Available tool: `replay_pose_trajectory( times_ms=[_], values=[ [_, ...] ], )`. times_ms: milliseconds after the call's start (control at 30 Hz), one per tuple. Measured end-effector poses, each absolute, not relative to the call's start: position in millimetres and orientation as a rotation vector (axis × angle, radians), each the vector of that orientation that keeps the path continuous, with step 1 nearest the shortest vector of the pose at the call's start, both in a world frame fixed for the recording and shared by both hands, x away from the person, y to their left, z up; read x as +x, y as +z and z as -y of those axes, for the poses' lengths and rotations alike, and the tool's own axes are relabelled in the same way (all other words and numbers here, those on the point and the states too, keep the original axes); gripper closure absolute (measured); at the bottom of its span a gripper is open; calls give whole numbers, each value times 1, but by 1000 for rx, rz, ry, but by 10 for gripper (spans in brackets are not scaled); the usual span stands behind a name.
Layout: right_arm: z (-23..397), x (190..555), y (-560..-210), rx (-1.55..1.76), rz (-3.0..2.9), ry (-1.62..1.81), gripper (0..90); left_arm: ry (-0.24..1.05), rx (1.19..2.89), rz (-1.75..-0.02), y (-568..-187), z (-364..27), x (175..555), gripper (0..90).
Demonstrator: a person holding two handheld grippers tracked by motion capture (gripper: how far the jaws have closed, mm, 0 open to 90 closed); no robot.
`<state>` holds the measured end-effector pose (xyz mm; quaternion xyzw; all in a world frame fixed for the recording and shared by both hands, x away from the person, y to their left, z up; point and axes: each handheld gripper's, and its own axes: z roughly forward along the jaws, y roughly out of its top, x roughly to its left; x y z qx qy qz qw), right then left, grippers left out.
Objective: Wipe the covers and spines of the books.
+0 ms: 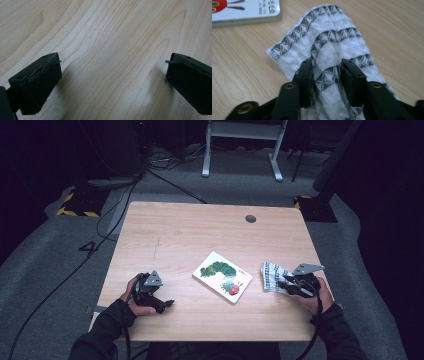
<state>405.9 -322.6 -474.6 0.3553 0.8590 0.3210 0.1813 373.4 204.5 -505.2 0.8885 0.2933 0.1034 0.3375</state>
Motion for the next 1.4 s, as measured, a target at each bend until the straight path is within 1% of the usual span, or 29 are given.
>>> replay_pose_trajectory(
  times_ms=[133,300,367,467,567,700,767,833,1100,1400],
  values=[
    [319,405,-467,1003,-2415,963,454,270,2315,-761,-505,-200,375,5],
    [309,403,-457,961,-2417,998,384,258,2319,-734,-505,-189,377,10],
    [301,402,-448,925,-2414,1020,375,258,2319,-731,-505,-186,378,9],
    [296,404,-444,913,-2418,1042,376,257,2321,-726,-505,-181,381,9],
    [280,407,-443,863,-2477,1032,374,253,2325,-716,-505,-175,386,9],
    [257,411,-449,786,-2589,1013,373,248,2328,-701,-505,-165,393,9],
    [253,413,-451,781,-2623,1002,374,244,2328,-698,-505,-163,395,9],
    [243,419,-458,760,-2708,935,373,242,2332,-691,-505,-156,402,9],
    [228,437,-471,776,-2842,784,384,240,2328,-699,-505,-144,417,8],
    [216,450,-474,760,-2876,735,388,251,2321,-727,-505,-135,435,9]
  ],
)
